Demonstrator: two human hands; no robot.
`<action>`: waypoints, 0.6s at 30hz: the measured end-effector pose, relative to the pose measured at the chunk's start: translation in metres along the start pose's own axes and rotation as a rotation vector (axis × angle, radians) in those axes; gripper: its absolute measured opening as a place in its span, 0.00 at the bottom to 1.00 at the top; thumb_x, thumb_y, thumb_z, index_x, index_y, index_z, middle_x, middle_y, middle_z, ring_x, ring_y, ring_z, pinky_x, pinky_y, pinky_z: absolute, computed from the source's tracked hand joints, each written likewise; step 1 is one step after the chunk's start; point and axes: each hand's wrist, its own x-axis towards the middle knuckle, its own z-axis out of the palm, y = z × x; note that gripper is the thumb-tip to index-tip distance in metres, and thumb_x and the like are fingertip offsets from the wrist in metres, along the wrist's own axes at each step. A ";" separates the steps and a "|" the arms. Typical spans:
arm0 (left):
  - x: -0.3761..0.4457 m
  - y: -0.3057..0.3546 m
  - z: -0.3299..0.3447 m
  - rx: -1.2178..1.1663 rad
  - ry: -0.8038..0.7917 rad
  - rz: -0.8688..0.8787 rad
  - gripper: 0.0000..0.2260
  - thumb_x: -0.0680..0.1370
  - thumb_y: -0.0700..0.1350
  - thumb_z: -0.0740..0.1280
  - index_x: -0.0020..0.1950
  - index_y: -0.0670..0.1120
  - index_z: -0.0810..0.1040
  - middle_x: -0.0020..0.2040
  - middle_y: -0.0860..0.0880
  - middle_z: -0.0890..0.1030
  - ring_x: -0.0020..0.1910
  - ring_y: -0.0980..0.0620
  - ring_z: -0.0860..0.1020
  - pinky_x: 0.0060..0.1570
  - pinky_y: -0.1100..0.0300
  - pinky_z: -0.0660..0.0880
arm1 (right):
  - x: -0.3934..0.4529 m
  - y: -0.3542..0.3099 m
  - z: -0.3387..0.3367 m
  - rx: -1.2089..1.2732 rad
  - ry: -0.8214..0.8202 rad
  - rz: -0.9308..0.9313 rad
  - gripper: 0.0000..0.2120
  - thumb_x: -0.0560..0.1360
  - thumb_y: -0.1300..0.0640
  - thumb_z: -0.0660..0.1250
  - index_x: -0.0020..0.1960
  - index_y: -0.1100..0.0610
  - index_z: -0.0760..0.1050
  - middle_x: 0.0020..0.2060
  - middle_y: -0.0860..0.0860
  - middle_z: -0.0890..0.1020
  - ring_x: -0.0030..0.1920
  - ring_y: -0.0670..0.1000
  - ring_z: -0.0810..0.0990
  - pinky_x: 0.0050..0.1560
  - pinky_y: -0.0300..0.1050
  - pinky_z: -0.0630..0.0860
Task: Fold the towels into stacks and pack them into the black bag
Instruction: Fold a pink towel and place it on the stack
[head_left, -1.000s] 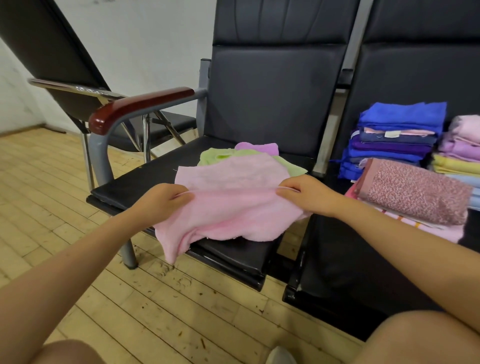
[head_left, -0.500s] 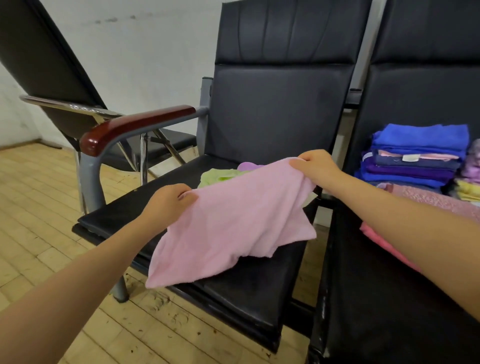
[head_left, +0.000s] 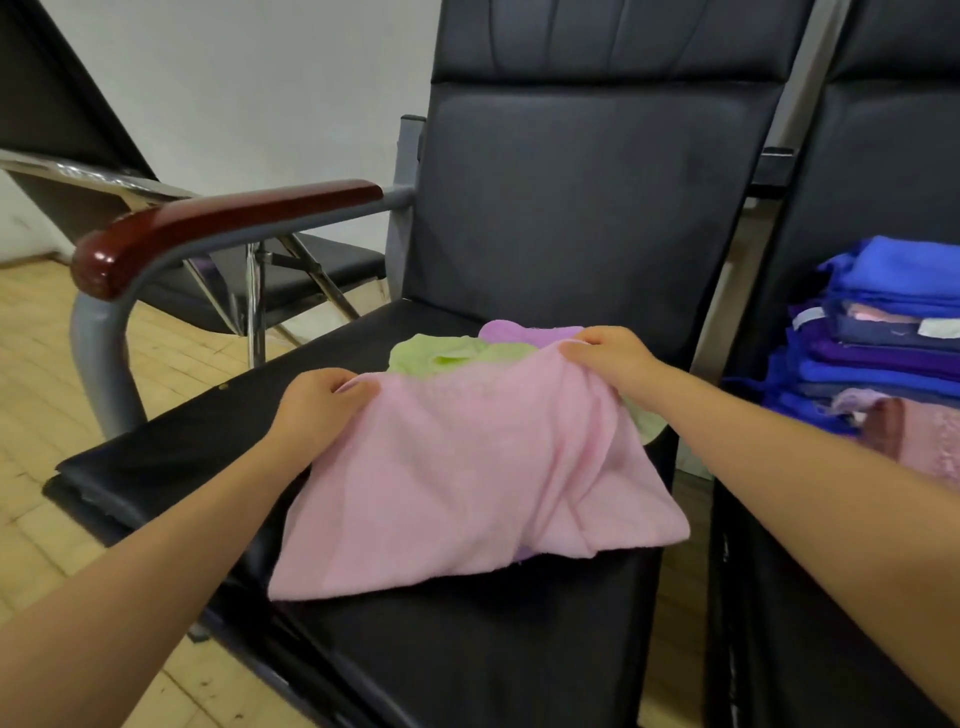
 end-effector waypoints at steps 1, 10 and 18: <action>0.006 -0.002 0.002 0.040 0.002 0.019 0.10 0.79 0.49 0.64 0.45 0.45 0.81 0.40 0.46 0.81 0.43 0.48 0.78 0.42 0.58 0.72 | 0.000 0.001 0.000 0.037 -0.052 0.002 0.10 0.75 0.56 0.67 0.37 0.58 0.74 0.36 0.49 0.75 0.36 0.49 0.72 0.36 0.41 0.68; 0.038 -0.017 0.017 0.399 -0.194 0.102 0.12 0.79 0.50 0.60 0.43 0.44 0.77 0.42 0.45 0.79 0.43 0.44 0.76 0.48 0.49 0.75 | -0.003 0.005 -0.028 -0.176 -0.186 -0.037 0.06 0.73 0.55 0.71 0.41 0.56 0.80 0.40 0.48 0.79 0.40 0.46 0.76 0.41 0.39 0.72; 0.032 -0.012 0.020 0.802 -0.238 0.303 0.13 0.82 0.54 0.55 0.61 0.52 0.73 0.54 0.47 0.80 0.54 0.47 0.75 0.58 0.51 0.70 | -0.013 0.021 -0.042 -0.166 -0.043 0.032 0.08 0.73 0.57 0.69 0.42 0.63 0.77 0.36 0.52 0.74 0.37 0.49 0.71 0.35 0.41 0.67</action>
